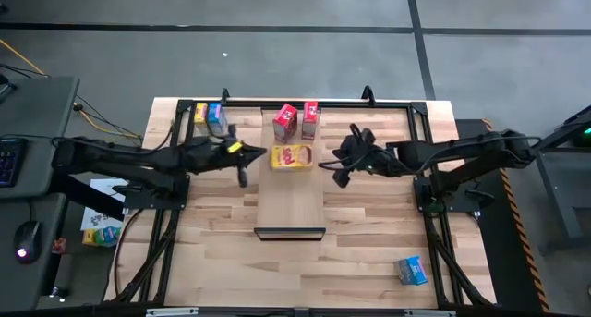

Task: Stack cereal on shelf
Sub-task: Put the bottom yellow cereal box on the shelf

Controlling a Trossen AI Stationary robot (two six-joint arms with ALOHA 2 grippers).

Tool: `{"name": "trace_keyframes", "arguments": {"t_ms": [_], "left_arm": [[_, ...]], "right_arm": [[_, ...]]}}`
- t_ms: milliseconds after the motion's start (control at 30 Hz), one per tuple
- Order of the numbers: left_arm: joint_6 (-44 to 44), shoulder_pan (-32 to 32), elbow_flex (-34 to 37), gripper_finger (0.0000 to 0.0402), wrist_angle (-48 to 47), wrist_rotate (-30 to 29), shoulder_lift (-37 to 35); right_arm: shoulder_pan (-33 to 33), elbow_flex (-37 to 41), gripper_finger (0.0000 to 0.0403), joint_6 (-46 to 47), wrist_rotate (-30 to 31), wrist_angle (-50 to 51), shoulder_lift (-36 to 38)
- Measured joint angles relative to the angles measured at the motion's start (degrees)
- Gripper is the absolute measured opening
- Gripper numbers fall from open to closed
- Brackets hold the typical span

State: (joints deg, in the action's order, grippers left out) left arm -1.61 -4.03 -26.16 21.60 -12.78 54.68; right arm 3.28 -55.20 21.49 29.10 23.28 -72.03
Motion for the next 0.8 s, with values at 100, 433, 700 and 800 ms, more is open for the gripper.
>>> {"name": "trace_keyframes", "arguments": {"t_ms": [100,433,700,800], "left_arm": [[0.1,-0.1,4.2,0.0,5.7,0.0,-3.8],[2.5,-0.1,5.7,0.0,5.0,-2.5,-3.3],[4.0,-0.1,5.7,0.0,0.4,-3.1,0.4],[4.4,-0.1,5.7,0.0,-1.9,-4.5,0.5]], "right_arm": [[1.4,0.0,0.0,0.5,0.6,0.9,1.9],[1.8,0.0,0.0001,2.6,-1.5,-5.1,0.5],[0.8,0.0,0.0001,-6.3,-3.5,-19.9,-10.5],[0.4,0.0,0.0001,-7.5,-0.8,-22.1,-12.1]]}}
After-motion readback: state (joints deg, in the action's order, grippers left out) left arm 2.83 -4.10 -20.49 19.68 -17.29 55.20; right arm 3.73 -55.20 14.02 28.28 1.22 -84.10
